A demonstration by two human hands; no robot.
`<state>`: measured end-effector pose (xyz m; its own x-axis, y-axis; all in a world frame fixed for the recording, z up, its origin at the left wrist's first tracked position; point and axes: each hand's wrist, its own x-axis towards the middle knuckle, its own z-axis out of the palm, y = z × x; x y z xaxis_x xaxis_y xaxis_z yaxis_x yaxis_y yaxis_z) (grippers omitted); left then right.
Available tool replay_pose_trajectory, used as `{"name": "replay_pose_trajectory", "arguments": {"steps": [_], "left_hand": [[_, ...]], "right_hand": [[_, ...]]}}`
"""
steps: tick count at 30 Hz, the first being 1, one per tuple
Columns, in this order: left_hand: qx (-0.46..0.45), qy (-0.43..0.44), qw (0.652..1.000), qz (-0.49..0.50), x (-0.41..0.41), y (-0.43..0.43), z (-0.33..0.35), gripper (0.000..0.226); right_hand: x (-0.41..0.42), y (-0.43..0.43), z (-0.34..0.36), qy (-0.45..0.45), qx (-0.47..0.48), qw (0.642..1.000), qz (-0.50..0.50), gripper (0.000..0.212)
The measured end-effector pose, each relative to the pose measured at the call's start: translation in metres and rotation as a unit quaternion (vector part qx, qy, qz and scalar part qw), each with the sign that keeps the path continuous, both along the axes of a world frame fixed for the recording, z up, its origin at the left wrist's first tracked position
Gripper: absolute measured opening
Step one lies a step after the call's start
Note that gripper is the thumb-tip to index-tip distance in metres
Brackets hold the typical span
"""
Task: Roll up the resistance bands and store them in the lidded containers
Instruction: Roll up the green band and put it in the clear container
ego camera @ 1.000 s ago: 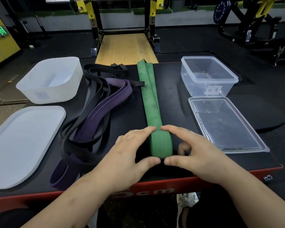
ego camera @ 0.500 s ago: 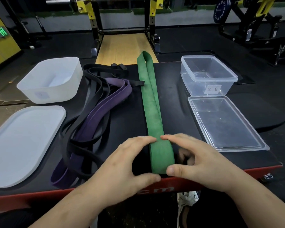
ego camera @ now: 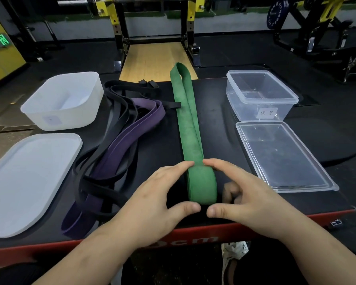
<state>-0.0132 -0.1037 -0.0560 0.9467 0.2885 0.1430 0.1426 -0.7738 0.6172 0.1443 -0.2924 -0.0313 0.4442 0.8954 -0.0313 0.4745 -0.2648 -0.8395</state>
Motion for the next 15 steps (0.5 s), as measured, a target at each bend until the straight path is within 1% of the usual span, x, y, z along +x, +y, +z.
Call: {"name": "replay_pose_trajectory", "arguments": {"steps": [5, 10, 15], "left_hand": [[-0.001, 0.005, 1.0, -0.013, 0.0006, -0.0012, -0.0014, 0.093], [-0.002, 0.011, 1.0, 0.0, 0.0077, 0.0022, 0.0005, 0.082], [-0.008, 0.01, 1.0, -0.001, 0.0069, 0.0028, 0.0004, 0.08]], "right_hand": [[0.0063, 0.0042, -0.0006, 0.002, -0.008, 1.0, -0.011, 0.079], [0.0043, 0.0049, -0.0038, -0.008, -0.017, 1.0, -0.008, 0.093], [0.0065, 0.0082, 0.001, -0.024, -0.028, 0.999, -0.003, 0.082]]}}
